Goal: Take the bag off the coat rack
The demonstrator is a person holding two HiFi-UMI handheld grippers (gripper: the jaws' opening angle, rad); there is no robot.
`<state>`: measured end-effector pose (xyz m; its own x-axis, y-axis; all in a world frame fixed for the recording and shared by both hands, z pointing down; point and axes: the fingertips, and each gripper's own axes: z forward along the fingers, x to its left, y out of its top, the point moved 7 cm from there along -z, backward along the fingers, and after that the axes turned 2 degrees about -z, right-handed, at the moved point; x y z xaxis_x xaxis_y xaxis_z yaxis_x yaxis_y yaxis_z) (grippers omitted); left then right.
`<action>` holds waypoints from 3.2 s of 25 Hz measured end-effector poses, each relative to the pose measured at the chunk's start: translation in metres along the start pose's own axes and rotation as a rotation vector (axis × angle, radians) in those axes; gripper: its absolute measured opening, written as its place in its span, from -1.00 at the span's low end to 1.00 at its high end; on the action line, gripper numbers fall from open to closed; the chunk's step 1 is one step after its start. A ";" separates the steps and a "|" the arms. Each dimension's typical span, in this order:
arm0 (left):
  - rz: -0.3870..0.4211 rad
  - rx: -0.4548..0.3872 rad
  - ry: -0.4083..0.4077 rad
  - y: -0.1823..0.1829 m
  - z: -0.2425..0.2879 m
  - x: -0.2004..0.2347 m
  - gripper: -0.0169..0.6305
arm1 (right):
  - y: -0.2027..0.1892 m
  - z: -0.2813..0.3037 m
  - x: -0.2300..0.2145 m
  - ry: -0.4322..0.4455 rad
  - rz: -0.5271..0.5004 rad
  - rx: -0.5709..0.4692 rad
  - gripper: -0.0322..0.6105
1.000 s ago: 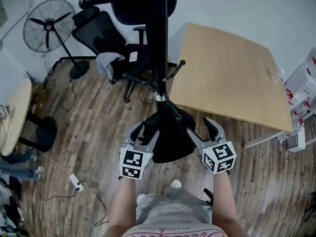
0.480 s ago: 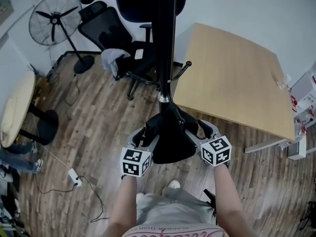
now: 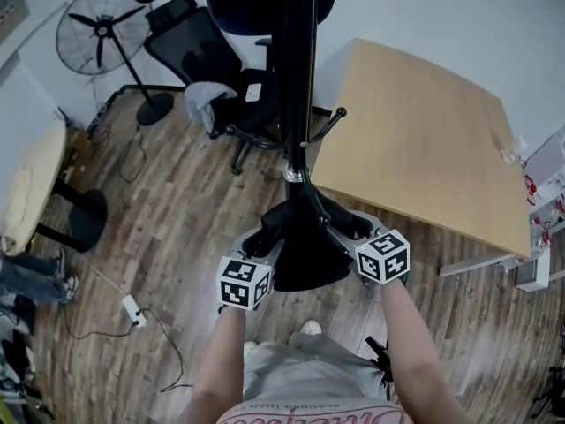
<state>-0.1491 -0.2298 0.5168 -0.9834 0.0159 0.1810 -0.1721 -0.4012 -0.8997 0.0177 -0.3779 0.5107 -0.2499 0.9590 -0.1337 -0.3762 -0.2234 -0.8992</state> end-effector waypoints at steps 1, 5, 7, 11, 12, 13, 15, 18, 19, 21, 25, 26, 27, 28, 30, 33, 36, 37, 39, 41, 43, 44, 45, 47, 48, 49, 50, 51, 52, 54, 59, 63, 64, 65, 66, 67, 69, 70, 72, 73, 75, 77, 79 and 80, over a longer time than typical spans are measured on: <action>0.002 -0.001 0.005 0.000 0.000 0.000 -0.42 | 0.000 0.000 -0.001 -0.007 0.001 -0.002 -0.28; 0.000 -0.007 0.048 -0.002 -0.001 0.001 -0.60 | 0.000 -0.001 0.002 -0.042 -0.028 -0.008 -0.52; 0.026 -0.002 0.073 -0.001 -0.002 0.000 -0.66 | 0.001 -0.002 0.004 -0.061 -0.036 -0.001 -0.59; 0.059 0.002 0.105 0.004 -0.006 0.000 -0.72 | 0.007 -0.007 0.006 -0.110 -0.057 0.016 -0.67; 0.062 0.004 0.108 0.005 -0.009 0.000 -0.73 | 0.008 -0.008 0.008 -0.122 -0.061 0.017 -0.68; 0.065 0.005 0.109 0.005 -0.011 0.001 -0.73 | 0.008 -0.008 0.010 -0.133 -0.063 0.017 -0.69; 0.068 0.010 0.109 0.006 -0.015 0.001 -0.74 | 0.009 -0.010 0.013 -0.156 -0.069 0.015 -0.70; 0.079 0.007 0.102 0.007 -0.019 -0.003 -0.75 | 0.010 -0.016 0.016 -0.195 -0.075 0.005 -0.71; 0.083 0.003 0.099 0.009 -0.022 -0.004 -0.75 | 0.011 -0.019 0.017 -0.203 -0.076 0.001 -0.71; 0.091 -0.007 0.089 0.012 -0.026 -0.006 -0.75 | 0.014 -0.024 0.021 -0.219 -0.081 -0.007 -0.71; 0.108 -0.025 0.055 0.018 -0.036 -0.009 -0.75 | 0.020 -0.035 0.032 -0.261 -0.087 -0.021 -0.71; 0.112 -0.029 0.046 0.020 -0.038 -0.010 -0.75 | 0.021 -0.038 0.034 -0.271 -0.084 -0.027 -0.71; 0.115 -0.033 0.038 0.022 -0.040 -0.012 -0.75 | 0.022 -0.042 0.035 -0.281 -0.083 -0.031 -0.71; 0.116 -0.037 0.028 0.024 -0.041 -0.013 -0.75 | 0.024 -0.045 0.037 -0.290 -0.082 -0.035 -0.71; 0.119 -0.043 0.009 0.027 -0.044 -0.016 -0.75 | 0.027 -0.052 0.040 -0.306 -0.082 -0.043 -0.71; 0.124 -0.044 -0.018 0.029 -0.048 -0.019 -0.75 | 0.027 -0.060 0.046 -0.332 -0.074 -0.048 -0.71; 0.141 -0.039 -0.046 0.031 -0.050 -0.024 -0.75 | 0.025 -0.068 0.050 -0.360 -0.058 -0.052 -0.72; 0.148 -0.038 -0.056 0.031 -0.051 -0.026 -0.75 | 0.023 -0.072 0.051 -0.369 -0.052 -0.054 -0.72; 0.162 -0.036 -0.075 0.031 -0.052 -0.030 -0.76 | 0.020 -0.077 0.054 -0.390 -0.040 -0.056 -0.72; 0.174 -0.030 -0.094 0.030 -0.053 -0.033 -0.76 | 0.017 -0.082 0.057 -0.411 -0.028 -0.056 -0.72; 0.182 -0.022 -0.113 0.029 -0.053 -0.036 -0.76 | 0.013 -0.087 0.060 -0.432 -0.014 -0.055 -0.72; 0.187 -0.018 -0.123 0.029 -0.053 -0.038 -0.76 | 0.011 -0.090 0.061 -0.443 -0.006 -0.055 -0.72; 0.193 -0.014 -0.133 0.030 -0.052 -0.041 -0.76 | 0.009 -0.094 0.062 -0.456 0.003 -0.055 -0.72; 0.208 -0.007 -0.158 0.030 -0.051 -0.047 -0.76 | 0.004 -0.102 0.064 -0.482 0.020 -0.058 -0.72; 0.215 -0.005 -0.170 0.030 -0.051 -0.050 -0.76 | 0.002 -0.107 0.065 -0.496 0.026 -0.059 -0.72; 0.223 -0.003 -0.184 0.030 -0.050 -0.053 -0.76 | 0.000 -0.111 0.066 -0.509 0.032 -0.061 -0.72; 0.231 -0.002 -0.197 0.031 -0.050 -0.056 -0.76 | -0.001 -0.115 0.067 -0.523 0.037 -0.062 -0.72; 0.239 0.000 -0.210 0.032 -0.049 -0.058 -0.76 | -0.003 -0.119 0.068 -0.536 0.042 -0.064 -0.72; 0.248 0.002 -0.224 0.033 -0.047 -0.061 -0.76 | -0.003 -0.123 0.069 -0.550 0.045 -0.064 -0.72; 0.267 0.004 -0.251 0.036 -0.045 -0.068 -0.76 | -0.005 -0.133 0.071 -0.580 0.053 -0.067 -0.72; 0.317 -0.006 -0.319 0.047 -0.036 -0.089 -0.76 | -0.007 -0.161 0.072 -0.671 0.074 -0.080 -0.72; 0.341 -0.016 -0.367 0.056 -0.027 -0.106 -0.76 | -0.007 -0.182 0.072 -0.738 0.084 -0.089 -0.72; 0.346 -0.020 -0.379 0.059 -0.025 -0.111 -0.76 | -0.007 -0.187 0.071 -0.754 0.086 -0.091 -0.72; 0.352 -0.025 -0.391 0.061 -0.022 -0.117 -0.76 | -0.007 -0.193 0.070 -0.770 0.088 -0.094 -0.72; 0.359 -0.031 -0.402 0.063 -0.020 -0.122 -0.76 | -0.007 -0.199 0.069 -0.786 0.090 -0.098 -0.72; 0.365 -0.038 -0.412 0.066 -0.018 -0.127 -0.76 | -0.007 -0.205 0.068 -0.802 0.091 -0.100 -0.72; 0.377 -0.053 -0.432 0.072 -0.014 -0.137 -0.76 | -0.004 -0.216 0.066 -0.834 0.089 -0.106 -0.72; 0.382 -0.061 -0.443 0.076 -0.012 -0.142 -0.76 | -0.003 -0.221 0.065 -0.850 0.087 -0.108 -0.72; 0.388 -0.076 -0.464 0.083 -0.008 -0.151 -0.76 | 0.001 -0.232 0.065 -0.881 0.082 -0.111 -0.72; 0.390 -0.083 -0.474 0.087 -0.007 -0.156 -0.76 | 0.003 -0.237 0.064 -0.897 0.080 -0.113 -0.72; 0.395 -0.099 -0.491 0.095 -0.004 -0.165 -0.76 | 0.007 -0.247 0.063 -0.927 0.076 -0.119 -0.72; 0.398 -0.112 -0.511 0.102 -0.002 -0.174 -0.76 | 0.011 -0.257 0.063 -0.957 0.069 -0.126 -0.72; 0.404 -0.124 -0.533 0.109 0.000 -0.181 -0.76 | 0.015 -0.267 0.063 -0.983 0.060 -0.132 -0.72; 0.408 -0.130 -0.542 0.114 0.001 -0.185 -0.76 | 0.017 -0.271 0.063 -0.995 0.054 -0.134 -0.72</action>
<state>0.0131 -0.2790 0.3814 -0.8087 -0.5869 -0.0395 0.1663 -0.1637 -0.9724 0.2370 -0.2742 0.3740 -0.9185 0.3529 0.1781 -0.2540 -0.1817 -0.9500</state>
